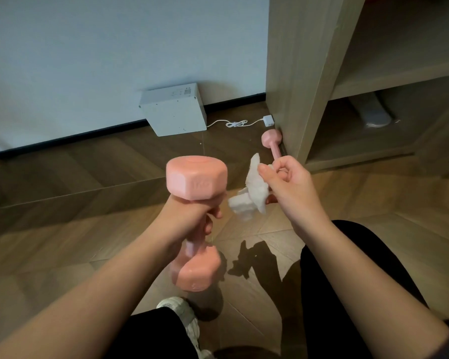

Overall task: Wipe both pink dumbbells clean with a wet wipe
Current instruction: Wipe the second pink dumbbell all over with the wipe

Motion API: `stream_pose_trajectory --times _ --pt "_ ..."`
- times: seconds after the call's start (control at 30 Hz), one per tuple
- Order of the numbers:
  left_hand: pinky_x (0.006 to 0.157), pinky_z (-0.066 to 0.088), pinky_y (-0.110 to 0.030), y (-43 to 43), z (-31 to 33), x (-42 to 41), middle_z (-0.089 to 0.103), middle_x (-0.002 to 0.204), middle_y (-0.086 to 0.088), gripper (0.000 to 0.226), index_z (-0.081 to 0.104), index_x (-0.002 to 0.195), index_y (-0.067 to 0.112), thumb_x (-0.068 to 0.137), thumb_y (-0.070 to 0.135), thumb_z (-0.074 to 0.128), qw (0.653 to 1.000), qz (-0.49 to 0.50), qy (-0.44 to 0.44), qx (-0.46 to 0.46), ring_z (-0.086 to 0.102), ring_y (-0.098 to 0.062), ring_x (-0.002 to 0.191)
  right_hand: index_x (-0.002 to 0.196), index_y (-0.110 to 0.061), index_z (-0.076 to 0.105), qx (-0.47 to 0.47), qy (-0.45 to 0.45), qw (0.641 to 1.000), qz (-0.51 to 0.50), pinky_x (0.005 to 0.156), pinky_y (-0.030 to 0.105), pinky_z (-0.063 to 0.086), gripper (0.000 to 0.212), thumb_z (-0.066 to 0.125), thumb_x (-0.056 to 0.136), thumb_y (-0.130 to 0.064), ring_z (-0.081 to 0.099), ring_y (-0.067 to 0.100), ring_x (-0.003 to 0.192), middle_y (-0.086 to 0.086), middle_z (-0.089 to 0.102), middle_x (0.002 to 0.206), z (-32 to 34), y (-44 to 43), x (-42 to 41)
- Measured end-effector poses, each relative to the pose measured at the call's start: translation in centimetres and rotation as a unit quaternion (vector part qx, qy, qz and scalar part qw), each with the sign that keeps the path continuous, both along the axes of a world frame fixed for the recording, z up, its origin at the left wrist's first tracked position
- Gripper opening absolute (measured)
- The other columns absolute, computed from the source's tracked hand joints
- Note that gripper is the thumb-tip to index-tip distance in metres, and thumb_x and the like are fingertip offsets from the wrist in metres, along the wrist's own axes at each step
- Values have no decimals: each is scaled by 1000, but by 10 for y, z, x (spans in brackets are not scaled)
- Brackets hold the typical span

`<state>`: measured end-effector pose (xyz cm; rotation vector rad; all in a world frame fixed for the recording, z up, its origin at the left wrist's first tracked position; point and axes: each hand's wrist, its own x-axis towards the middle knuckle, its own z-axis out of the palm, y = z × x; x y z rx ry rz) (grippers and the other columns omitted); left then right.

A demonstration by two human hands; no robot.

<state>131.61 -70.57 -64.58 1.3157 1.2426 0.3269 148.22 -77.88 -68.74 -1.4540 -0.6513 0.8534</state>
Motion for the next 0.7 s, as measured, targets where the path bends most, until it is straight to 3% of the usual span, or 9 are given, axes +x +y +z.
stream_pose_trajectory --times 0.07,0.13,0.27,0.37,0.47,0.57,0.7 --pt "48 42 -25 0 0 0 65 73 -5 40 66 110 7 77 28 74 993 -4 -78 -84 49 -14 44 82 -11 50 8 -4 1000 -4 59 28 49 20 67 89 -19 51 11 59 -3 46 61 -1 1 -6" --pt "50 42 -27 0 -3 1 68 79 -6 48 66 114 10 71 32 75 987 -2 -106 -117 49 -14 45 85 -9 51 10 -7 1000 -2 59 25 46 22 71 86 -18 48 12 61 -1 46 65 -1 3 -15" --pt "47 44 -27 -2 -9 5 64 78 -10 28 66 106 13 81 21 76 991 19 -87 -102 52 -13 48 91 -1 53 20 -9 999 36 55 19 46 28 73 85 -20 51 8 61 0 52 68 0 2 -29" --pt "45 44 -25 3 -8 3 60 73 -10 22 66 103 10 82 11 74 991 69 -79 -78 50 -13 49 96 -4 55 7 -13 999 49 57 24 49 29 73 85 -23 60 12 64 1 58 71 4 -1 -26" --pt "42 43 -24 11 -4 -1 59 75 -9 21 65 100 10 81 8 74 988 109 -86 -71 49 -12 47 105 -15 60 -47 62 990 114 69 29 57 41 79 72 -31 72 16 83 1 70 88 4 -2 -17" --pt "44 45 -25 16 -1 -5 62 71 -6 22 65 101 9 81 9 73 985 114 -97 -83 50 -12 45 106 -17 68 -109 147 962 203 78 31 56 54 80 56 -36 69 19 94 7 70 104 3 -1 -8" --pt "45 45 -25 14 1 -7 60 64 -4 17 65 99 9 83 8 72 985 117 -101 -78 49 -12 44 83 -17 70 -114 114 951 263 76 27 54 25 77 64 -32 65 17 89 2 68 88 3 -3 -4"
